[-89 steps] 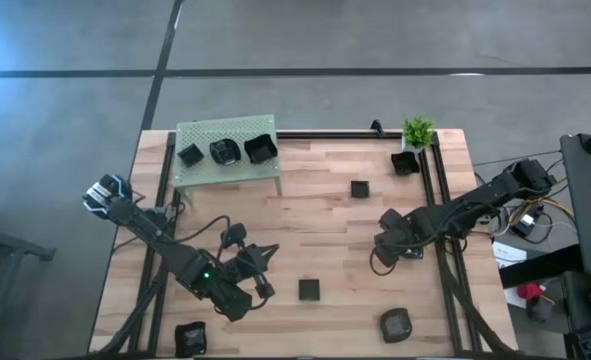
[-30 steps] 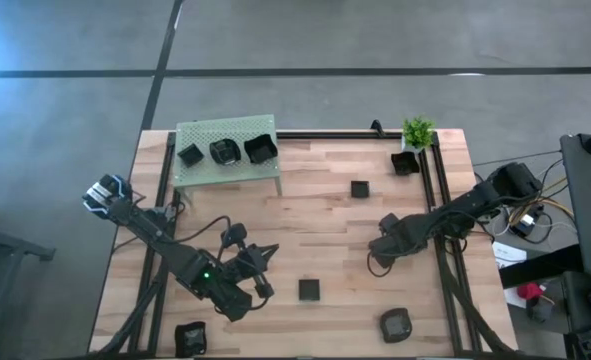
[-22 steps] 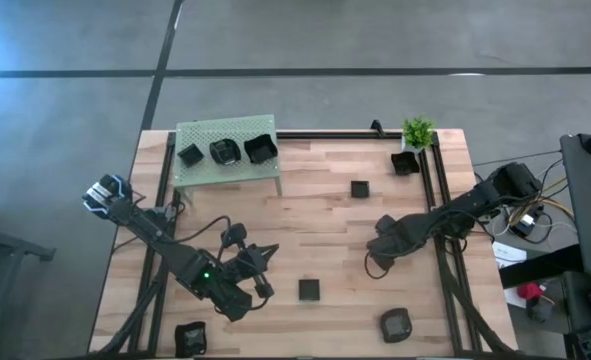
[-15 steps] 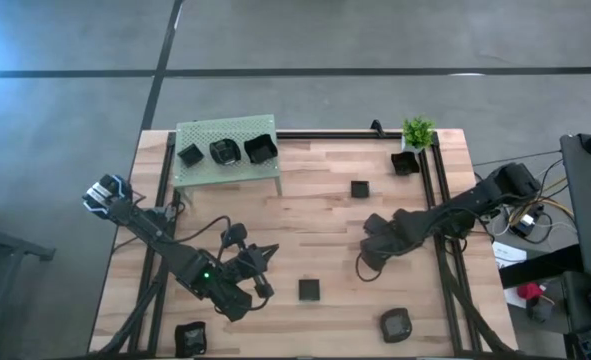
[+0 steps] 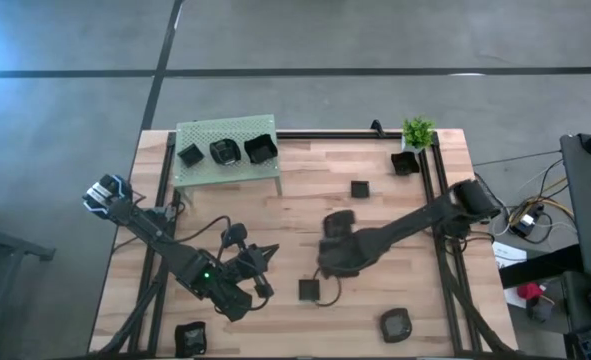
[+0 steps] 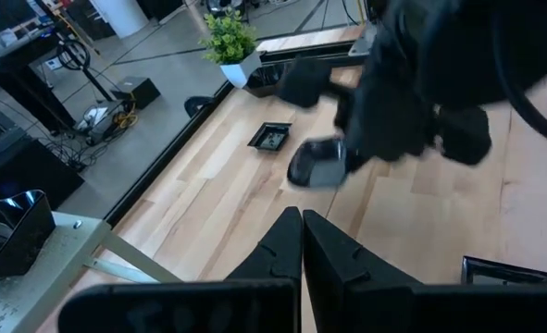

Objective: Pick & Place Mini shaped plates
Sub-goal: Stack the black leaf shaped plate on top of the leaf shaped plate on the shelf

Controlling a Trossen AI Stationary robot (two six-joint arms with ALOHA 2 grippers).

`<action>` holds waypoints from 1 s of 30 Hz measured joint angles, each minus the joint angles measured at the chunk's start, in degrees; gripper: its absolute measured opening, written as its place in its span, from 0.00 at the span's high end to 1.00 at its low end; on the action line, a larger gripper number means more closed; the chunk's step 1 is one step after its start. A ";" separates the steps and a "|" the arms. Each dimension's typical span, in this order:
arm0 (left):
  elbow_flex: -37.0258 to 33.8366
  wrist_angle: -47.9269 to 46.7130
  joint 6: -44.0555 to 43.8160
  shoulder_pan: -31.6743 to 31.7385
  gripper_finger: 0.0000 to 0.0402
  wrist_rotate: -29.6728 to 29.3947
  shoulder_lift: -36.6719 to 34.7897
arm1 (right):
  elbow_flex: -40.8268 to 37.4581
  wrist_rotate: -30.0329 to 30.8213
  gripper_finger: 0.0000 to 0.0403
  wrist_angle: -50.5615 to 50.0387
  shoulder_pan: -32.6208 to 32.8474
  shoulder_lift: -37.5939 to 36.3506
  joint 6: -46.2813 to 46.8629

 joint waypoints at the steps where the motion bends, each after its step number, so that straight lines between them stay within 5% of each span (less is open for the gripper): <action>1: -0.01 0.00 -0.01 0.00 0.98 0.01 0.00 | 1.49 0.07 0.98 0.95 0.03 1.48 -3.78; 10: -0.02 -0.02 -0.04 0.00 0.98 0.01 0.00 | 9.03 0.20 0.98 6.63 0.05 9.66 -22.33; 30: -0.11 0.07 -0.10 0.00 0.98 0.01 0.00 | 8.75 -7.56 0.98 12.51 -0.52 11.19 -22.66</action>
